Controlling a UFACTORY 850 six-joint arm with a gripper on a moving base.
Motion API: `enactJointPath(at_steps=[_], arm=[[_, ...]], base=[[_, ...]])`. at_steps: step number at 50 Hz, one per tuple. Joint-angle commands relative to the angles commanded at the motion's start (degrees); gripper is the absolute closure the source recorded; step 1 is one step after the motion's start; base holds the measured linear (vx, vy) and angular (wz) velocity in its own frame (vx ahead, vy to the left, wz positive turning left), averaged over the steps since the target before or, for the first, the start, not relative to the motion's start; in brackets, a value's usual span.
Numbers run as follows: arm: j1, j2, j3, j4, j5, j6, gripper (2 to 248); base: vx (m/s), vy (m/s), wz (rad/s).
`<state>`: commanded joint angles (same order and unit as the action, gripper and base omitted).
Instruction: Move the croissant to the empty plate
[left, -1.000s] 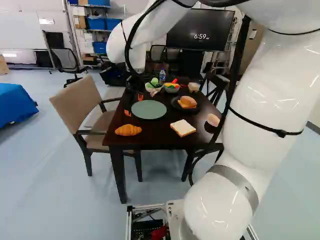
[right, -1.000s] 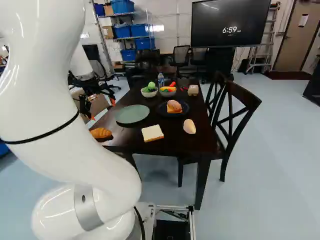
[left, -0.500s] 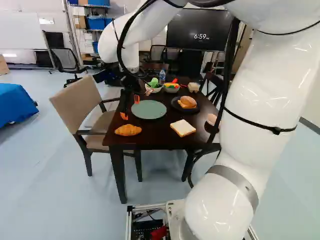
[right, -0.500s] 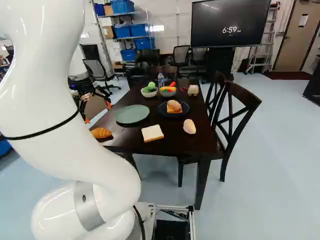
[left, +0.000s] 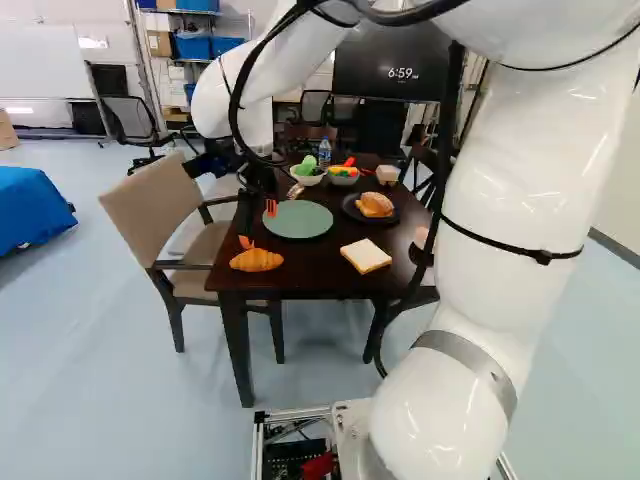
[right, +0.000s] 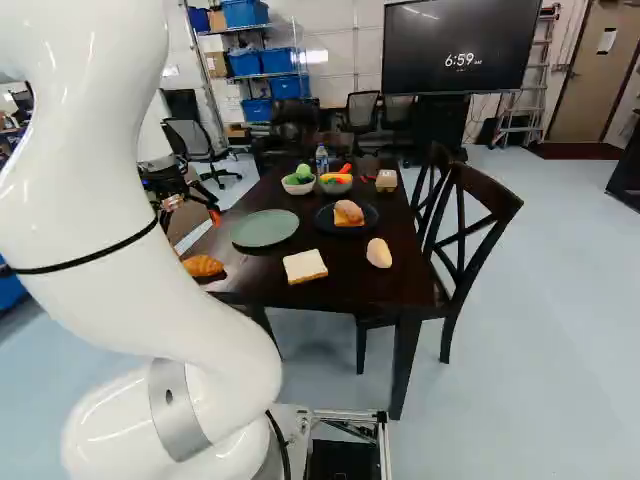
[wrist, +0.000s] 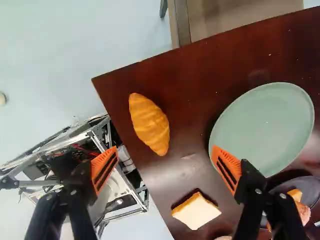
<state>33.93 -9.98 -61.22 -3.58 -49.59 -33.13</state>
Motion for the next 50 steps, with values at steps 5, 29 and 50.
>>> enactJointPath(at_steps=[5, 29, 50], arm=[[0.21, -0.89, 0.01, 0.00, 0.00, 0.00, 3], [2.21, -3.51, 2.22, 0.00, 0.72, 0.00, 3], [3.02, -5.97, 2.18, 0.00, 2.17, 0.00, 3]], base=[[0.000, 0.000, 0.000], [0.000, 0.000, 0.000], [0.000, 0.000, 0.000]])
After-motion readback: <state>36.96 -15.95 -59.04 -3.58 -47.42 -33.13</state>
